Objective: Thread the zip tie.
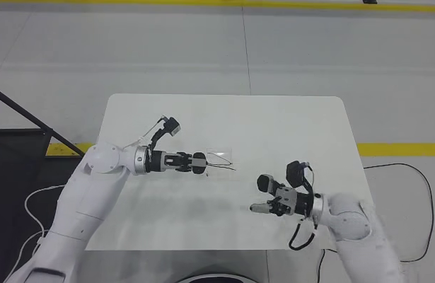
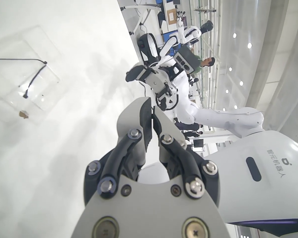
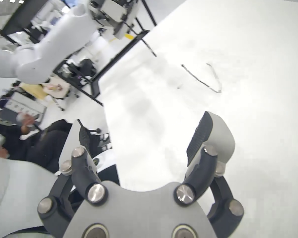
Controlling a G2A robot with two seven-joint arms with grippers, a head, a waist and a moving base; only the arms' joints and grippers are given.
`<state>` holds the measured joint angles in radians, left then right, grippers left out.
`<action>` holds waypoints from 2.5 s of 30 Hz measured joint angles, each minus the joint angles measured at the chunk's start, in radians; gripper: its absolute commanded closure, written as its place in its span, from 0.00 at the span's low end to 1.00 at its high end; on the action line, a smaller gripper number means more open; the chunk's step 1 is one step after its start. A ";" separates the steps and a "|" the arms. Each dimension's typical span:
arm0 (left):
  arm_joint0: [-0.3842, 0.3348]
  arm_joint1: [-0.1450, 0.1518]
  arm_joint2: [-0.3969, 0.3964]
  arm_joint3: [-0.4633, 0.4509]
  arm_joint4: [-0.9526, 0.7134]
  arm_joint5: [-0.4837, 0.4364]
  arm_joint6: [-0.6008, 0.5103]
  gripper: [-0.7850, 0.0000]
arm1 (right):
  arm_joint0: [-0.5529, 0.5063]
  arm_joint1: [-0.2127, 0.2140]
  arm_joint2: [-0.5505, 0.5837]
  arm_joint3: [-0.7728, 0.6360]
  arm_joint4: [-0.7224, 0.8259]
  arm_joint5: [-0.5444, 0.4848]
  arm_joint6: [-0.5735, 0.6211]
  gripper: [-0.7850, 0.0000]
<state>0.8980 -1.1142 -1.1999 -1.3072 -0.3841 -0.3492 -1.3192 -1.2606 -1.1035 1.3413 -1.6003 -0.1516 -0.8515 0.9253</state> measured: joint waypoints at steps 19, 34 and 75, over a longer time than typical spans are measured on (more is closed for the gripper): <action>-0.008 -0.009 0.045 0.004 0.005 -0.035 0.030 1.00 | 0.075 0.013 -0.053 0.033 0.294 0.149 0.092 0.00; 0.040 0.005 0.034 -0.084 0.003 -0.070 0.038 1.00 | 0.193 -0.006 -0.162 0.170 0.344 0.231 0.043 0.00; 0.018 0.013 0.075 -0.066 -0.006 -0.075 0.053 1.00 | 0.232 0.003 -0.220 0.194 0.411 0.216 0.114 1.00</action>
<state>0.9163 -1.1009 -1.1246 -1.3728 -0.3899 -0.4242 -1.2658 -1.0289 -1.1009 1.1217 -1.4059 0.2590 -0.6358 1.0395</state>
